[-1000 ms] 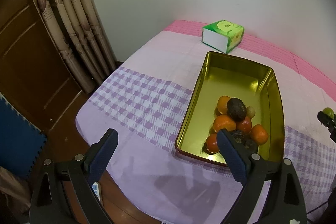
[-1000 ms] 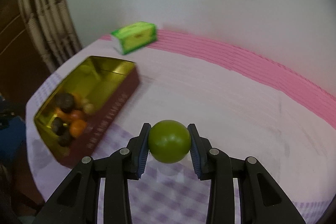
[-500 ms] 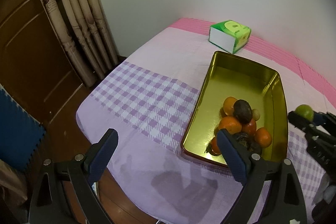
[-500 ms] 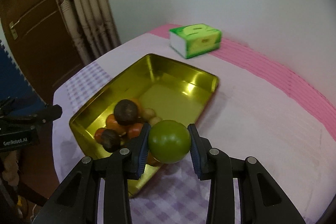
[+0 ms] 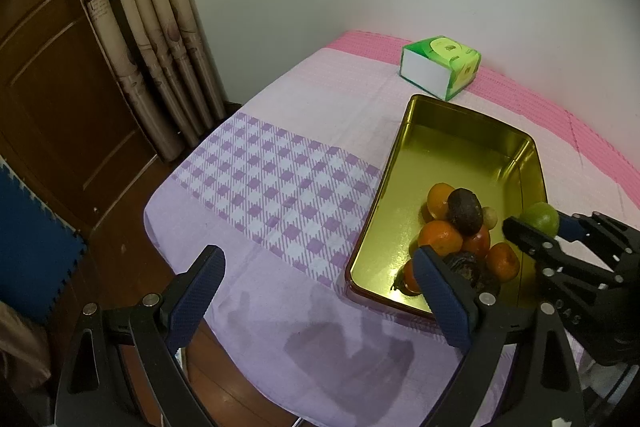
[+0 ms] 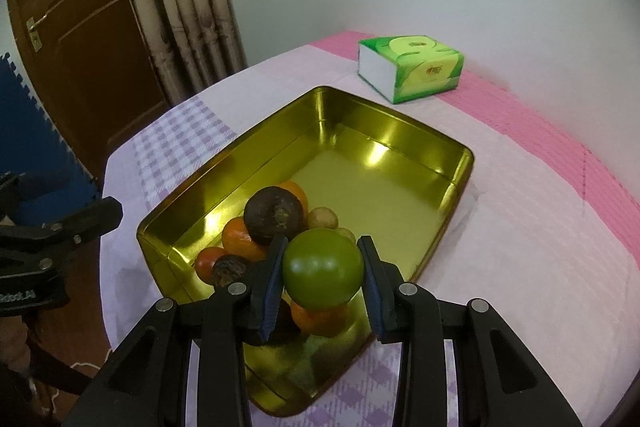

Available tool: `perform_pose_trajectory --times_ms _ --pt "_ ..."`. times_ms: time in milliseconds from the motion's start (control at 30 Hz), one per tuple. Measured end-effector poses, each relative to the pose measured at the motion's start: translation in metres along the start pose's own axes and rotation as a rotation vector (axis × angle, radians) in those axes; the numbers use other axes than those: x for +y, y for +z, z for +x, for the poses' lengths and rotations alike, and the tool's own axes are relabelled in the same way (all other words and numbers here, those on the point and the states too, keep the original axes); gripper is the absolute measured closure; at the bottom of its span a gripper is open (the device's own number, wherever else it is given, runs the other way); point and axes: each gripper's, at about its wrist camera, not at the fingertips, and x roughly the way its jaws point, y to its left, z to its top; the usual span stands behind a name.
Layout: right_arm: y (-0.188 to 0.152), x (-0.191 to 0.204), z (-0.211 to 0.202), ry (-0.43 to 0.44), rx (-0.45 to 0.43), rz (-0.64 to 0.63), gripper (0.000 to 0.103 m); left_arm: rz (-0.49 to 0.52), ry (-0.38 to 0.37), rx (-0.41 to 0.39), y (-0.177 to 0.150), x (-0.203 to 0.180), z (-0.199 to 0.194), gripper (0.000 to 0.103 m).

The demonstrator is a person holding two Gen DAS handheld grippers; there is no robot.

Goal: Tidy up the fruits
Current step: 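Carry the green lime into the tin tray with the right gripper and release it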

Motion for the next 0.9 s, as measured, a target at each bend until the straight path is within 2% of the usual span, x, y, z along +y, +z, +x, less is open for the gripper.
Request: perform_pose_trajectory --times_ms 700,800,900 --pt "-0.003 -0.001 0.026 -0.013 0.06 0.027 0.065 0.002 -0.011 0.012 -0.001 -0.001 0.003 0.01" --pt "-0.004 -0.002 0.026 -0.017 0.057 0.035 0.059 0.004 -0.009 0.014 -0.001 -0.003 0.003 0.01" --pt "-0.004 -0.002 0.025 -0.027 0.044 0.037 0.046 0.004 -0.009 0.016 -0.001 -0.003 0.003 0.01"
